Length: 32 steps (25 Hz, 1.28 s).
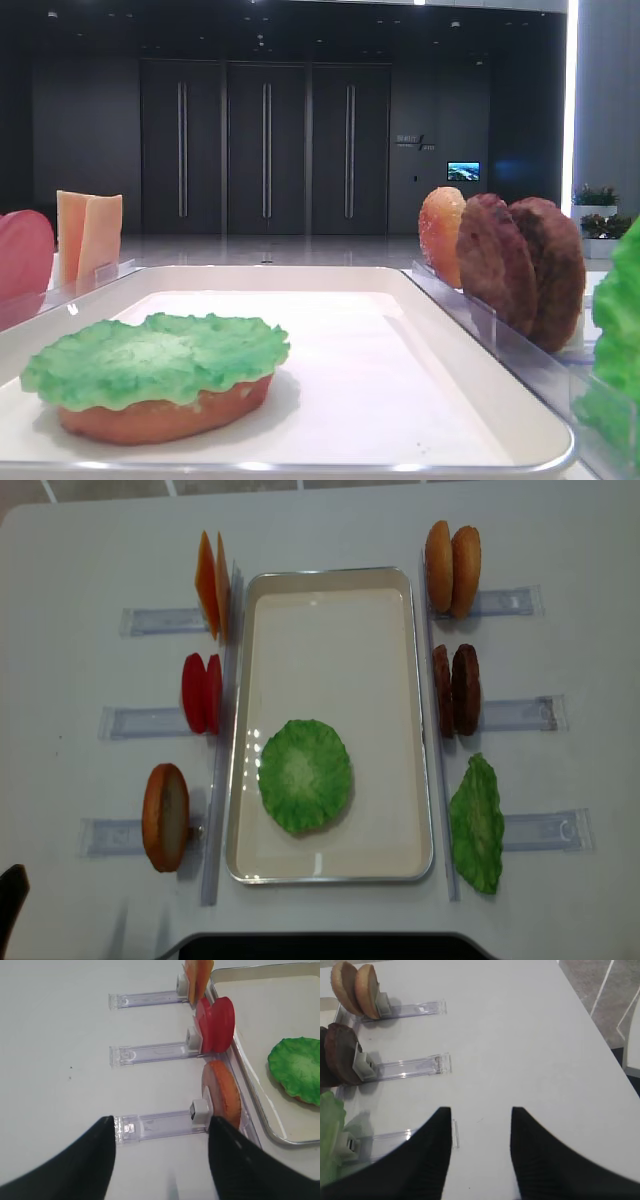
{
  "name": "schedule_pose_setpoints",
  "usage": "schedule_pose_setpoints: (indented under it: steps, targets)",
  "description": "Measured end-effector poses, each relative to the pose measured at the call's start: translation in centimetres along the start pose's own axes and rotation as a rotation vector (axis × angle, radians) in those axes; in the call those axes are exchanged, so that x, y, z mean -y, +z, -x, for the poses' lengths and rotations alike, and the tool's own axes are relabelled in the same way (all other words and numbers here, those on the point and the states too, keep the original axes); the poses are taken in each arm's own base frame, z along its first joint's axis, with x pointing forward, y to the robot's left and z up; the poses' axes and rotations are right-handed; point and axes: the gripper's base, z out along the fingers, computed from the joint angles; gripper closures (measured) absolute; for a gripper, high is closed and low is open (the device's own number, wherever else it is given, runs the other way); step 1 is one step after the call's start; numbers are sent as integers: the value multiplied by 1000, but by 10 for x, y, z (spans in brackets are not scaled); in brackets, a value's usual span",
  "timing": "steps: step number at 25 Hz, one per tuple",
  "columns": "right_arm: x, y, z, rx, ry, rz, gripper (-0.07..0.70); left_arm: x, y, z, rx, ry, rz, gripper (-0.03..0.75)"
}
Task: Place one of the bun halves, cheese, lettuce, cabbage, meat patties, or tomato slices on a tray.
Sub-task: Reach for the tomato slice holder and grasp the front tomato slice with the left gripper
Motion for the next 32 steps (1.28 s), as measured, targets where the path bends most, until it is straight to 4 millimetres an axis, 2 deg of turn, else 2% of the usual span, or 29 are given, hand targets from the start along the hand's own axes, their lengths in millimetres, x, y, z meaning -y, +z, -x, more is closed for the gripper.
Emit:
schedule_pose_setpoints:
  steps: [32]
  targets:
    - [0,0,0,0,0,0,356,0,0,0,0,0,1,262]
